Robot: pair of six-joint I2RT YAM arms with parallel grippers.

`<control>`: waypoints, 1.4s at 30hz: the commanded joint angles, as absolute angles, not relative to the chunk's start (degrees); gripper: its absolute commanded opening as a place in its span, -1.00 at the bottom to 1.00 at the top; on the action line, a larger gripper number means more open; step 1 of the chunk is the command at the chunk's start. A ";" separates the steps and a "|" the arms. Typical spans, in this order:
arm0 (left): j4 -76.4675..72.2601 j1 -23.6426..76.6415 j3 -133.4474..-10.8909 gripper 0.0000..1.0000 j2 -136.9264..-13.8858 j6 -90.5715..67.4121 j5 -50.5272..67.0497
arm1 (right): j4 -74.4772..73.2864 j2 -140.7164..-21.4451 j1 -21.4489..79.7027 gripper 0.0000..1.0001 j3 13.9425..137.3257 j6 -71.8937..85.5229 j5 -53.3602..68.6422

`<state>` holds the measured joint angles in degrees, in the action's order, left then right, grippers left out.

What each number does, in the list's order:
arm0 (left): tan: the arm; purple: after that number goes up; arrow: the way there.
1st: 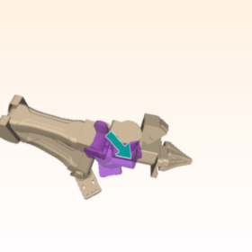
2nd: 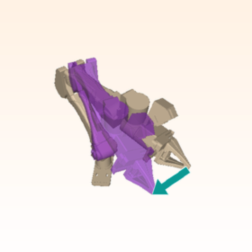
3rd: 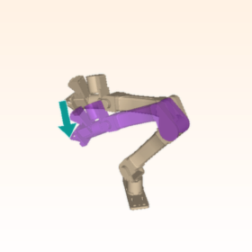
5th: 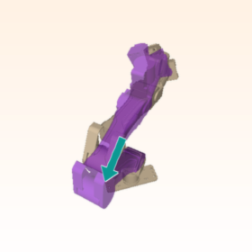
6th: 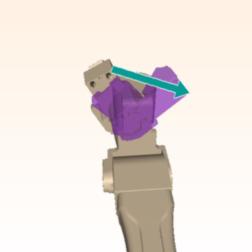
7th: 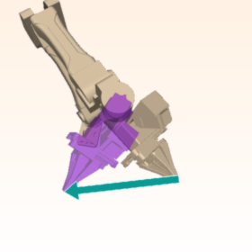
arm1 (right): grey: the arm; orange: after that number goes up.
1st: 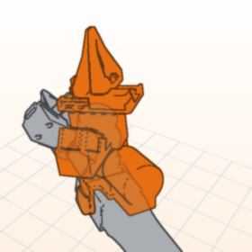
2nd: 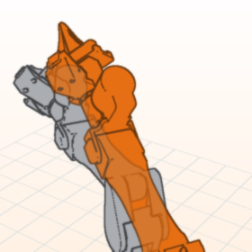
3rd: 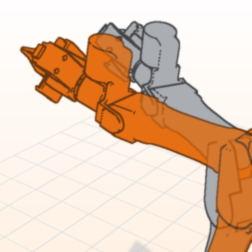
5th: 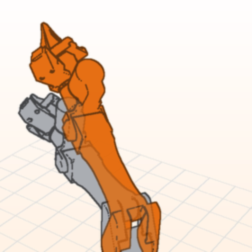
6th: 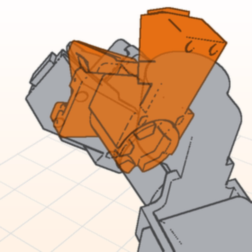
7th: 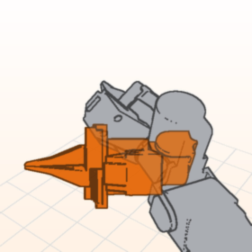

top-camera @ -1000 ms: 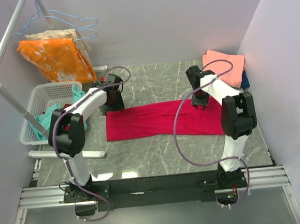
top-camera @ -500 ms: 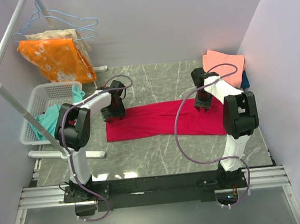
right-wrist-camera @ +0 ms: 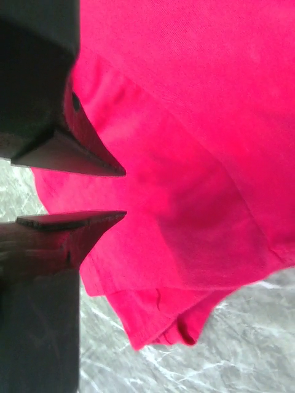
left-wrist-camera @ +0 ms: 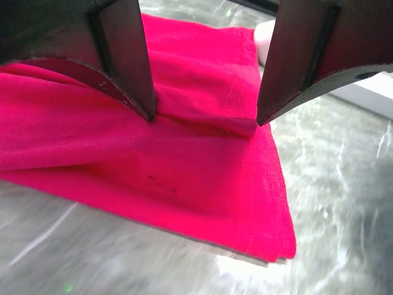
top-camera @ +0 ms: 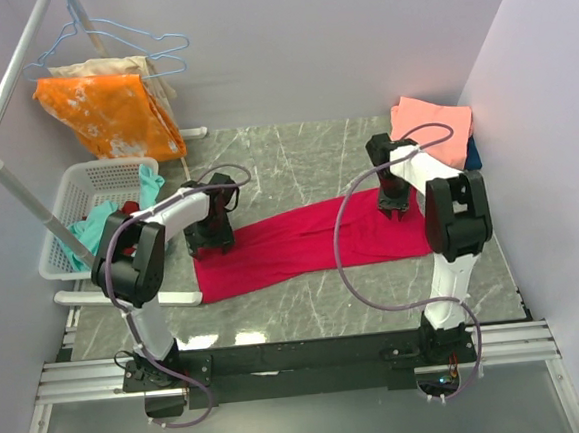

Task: Fold and stack the t-shirts
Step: Fold the tshirt

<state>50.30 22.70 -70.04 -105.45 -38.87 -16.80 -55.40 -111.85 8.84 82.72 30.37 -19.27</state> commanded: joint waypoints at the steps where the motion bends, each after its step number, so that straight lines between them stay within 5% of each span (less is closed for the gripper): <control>1: 55.37 23.55 -68.38 0.45 -101.61 -39.02 -18.72 | -58.96 -116.97 8.70 -0.35 87.88 29.27 -20.40; 29: 60.82 27.68 -71.54 0.42 -92.02 -39.29 -18.81 | -62.76 -143.61 11.95 -0.48 130.68 26.37 -9.76; 42: 55.46 28.21 -72.24 0.40 -88.07 -29.98 -8.27 | -48.51 -144.57 11.69 -0.37 135.86 23.38 17.83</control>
